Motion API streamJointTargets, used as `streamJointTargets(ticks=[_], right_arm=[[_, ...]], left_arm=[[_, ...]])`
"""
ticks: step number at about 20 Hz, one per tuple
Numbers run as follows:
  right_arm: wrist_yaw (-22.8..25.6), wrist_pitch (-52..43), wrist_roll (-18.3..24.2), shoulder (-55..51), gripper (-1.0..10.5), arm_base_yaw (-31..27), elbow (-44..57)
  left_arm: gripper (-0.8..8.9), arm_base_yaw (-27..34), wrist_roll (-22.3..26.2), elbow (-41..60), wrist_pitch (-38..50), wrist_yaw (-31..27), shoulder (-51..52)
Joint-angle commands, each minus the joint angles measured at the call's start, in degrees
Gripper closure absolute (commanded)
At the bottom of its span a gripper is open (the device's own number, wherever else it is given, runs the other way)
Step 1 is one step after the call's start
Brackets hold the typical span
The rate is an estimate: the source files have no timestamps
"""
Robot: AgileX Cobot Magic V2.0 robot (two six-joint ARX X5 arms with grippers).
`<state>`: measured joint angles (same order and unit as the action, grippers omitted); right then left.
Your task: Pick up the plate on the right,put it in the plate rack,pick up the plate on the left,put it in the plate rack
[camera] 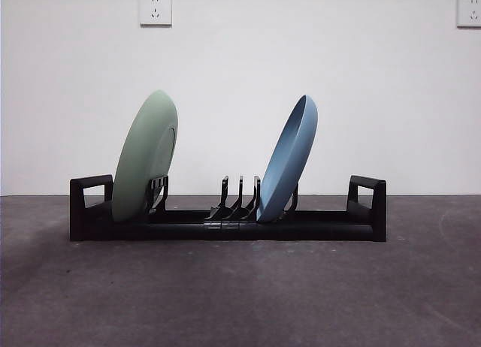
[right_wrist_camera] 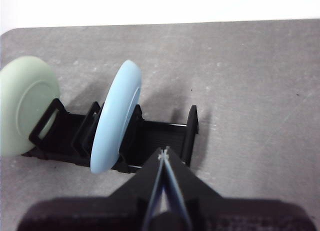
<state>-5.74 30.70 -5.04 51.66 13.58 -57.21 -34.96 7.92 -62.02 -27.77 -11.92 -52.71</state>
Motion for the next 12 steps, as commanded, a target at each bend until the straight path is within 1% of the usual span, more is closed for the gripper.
streamJointTargets(ticks=[1,3,4,6,7,9,12], right_arm=[[0.7,-3.1,-0.4,-3.2,9.6,1.1,5.2],[3.4,-5.7,-1.2,-6.9,9.6,1.8,10.3],[4.5,-7.6,-2.4,-9.5,9.6,2.2,13.7],[5.1,-10.8,-4.3,-14.3,9.6,3.0,20.0],[6.6,-11.4,-5.4,-16.8,9.6,3.2,23.1],[9.0,-10.5,-5.9,-19.5,9.6,3.1,26.0],[11.0,-9.2,-9.8,-19.4,9.5,3.1,26.1]], left_arm=[[8.21,2.6,0.9,5.9,0.0,0.0,4.9],[8.21,5.2,0.9,13.0,0.2,0.0,11.1],[8.22,6.3,0.3,17.2,0.3,0.0,15.2],[8.22,7.8,-2.7,24.0,0.2,0.0,22.9],[8.22,8.3,-4.4,27.1,0.2,-0.1,27.3],[8.22,8.8,-6.6,29.6,0.2,-0.2,33.6],[8.17,8.7,-6.4,29.2,-0.4,-0.1,37.2]])
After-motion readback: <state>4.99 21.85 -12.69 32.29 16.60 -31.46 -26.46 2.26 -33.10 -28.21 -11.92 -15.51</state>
